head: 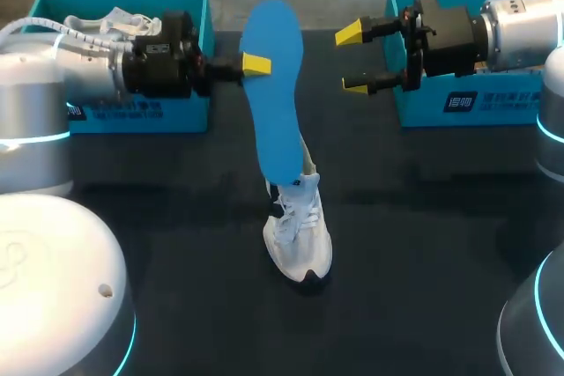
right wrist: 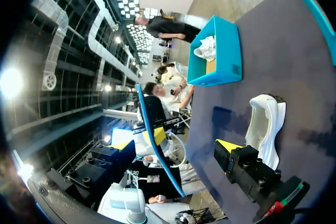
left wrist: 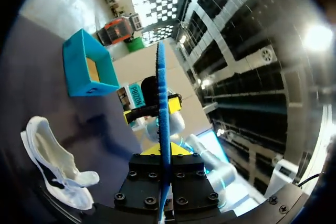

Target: Take the shoe out of the shoebox, open the shoe tongue, remove and reinsert the insole, then place the shoe into the shoebox

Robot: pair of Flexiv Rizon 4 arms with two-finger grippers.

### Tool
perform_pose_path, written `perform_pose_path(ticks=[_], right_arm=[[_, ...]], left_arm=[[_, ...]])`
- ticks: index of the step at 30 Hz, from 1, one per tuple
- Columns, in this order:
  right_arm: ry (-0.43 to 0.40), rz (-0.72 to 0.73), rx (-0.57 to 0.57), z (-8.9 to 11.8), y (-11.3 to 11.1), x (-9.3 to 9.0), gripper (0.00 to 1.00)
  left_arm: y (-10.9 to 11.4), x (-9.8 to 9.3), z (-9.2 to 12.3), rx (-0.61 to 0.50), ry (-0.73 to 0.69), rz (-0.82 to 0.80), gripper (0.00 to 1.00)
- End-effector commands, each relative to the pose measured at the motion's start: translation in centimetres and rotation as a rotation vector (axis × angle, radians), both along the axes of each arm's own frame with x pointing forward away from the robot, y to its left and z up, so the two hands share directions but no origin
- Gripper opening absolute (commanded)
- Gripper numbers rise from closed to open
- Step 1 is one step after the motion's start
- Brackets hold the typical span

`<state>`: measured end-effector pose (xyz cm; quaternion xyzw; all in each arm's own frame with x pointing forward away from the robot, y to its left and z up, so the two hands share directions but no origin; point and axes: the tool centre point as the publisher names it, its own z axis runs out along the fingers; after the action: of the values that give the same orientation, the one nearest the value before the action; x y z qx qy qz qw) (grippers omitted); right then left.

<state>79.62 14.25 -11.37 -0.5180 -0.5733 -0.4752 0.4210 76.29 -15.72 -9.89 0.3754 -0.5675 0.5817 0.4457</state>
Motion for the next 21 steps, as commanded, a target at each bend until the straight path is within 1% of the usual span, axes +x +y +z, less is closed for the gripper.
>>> perform_pose_path(ticks=[1, 6, 12, 21], right_arm=[[0.000, -0.001, -0.001, 0.0, 0.1, 0.0, 1.00], [0.000, -0.001, -0.001, 0.0, 0.1, 0.0, 1.00], [0.000, -0.001, -0.001, 0.0, 0.1, 0.0, 1.00], [-0.012, -0.059, -0.201, 2.1, 0.2, -0.8, 1.00]], left_arm=[[-0.1, 0.1, -0.8, -0.064, 0.122, -0.007, 0.00], [-0.2, 0.1, -1.1, -0.075, 0.168, -0.008, 0.00], [-0.3, 0.3, -1.4, -0.060, 0.209, -0.018, 0.00], [-0.3, 0.4, -1.9, -0.046, 0.214, -0.024, 0.00]])
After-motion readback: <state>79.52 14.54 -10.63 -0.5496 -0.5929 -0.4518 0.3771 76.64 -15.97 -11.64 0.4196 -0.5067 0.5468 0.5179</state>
